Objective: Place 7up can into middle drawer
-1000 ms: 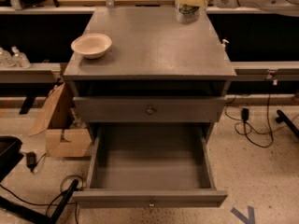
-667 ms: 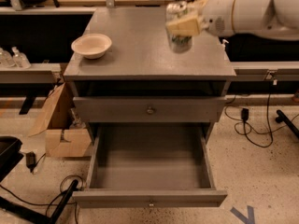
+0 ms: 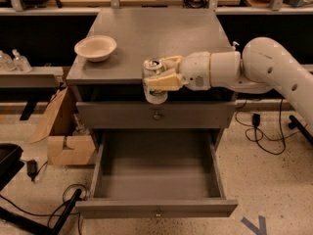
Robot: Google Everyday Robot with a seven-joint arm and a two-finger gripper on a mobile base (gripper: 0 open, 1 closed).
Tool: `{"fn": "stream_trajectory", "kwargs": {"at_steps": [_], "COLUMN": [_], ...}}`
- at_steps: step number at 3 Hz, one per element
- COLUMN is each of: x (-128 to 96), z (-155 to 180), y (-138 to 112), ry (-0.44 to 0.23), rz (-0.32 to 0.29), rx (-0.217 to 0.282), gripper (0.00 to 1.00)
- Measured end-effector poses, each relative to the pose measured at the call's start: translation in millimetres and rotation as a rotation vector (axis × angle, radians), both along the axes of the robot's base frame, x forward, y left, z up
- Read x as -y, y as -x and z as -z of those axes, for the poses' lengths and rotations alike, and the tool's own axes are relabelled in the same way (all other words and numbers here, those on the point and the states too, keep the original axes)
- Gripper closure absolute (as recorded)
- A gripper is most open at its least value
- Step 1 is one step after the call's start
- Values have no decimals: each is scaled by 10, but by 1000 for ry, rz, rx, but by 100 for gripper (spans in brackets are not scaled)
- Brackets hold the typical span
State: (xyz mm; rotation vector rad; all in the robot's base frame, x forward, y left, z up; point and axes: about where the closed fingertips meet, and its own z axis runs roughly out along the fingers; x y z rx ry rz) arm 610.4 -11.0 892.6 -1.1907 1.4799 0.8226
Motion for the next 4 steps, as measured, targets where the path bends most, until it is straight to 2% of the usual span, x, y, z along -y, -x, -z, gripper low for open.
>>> {"fn": "stream_trajectory", "kwargs": {"at_steps": [1,2,3,4], "x": [0,-20,-22,-17], "z": [0,509,1289,2065], "y": [0,68,297,473], "ry": [0,-28,-95,-145], "rz": [0,-6,-15,-19], "rx": [0,-51,-104,-108], "gripper": [100,100,100,100]}}
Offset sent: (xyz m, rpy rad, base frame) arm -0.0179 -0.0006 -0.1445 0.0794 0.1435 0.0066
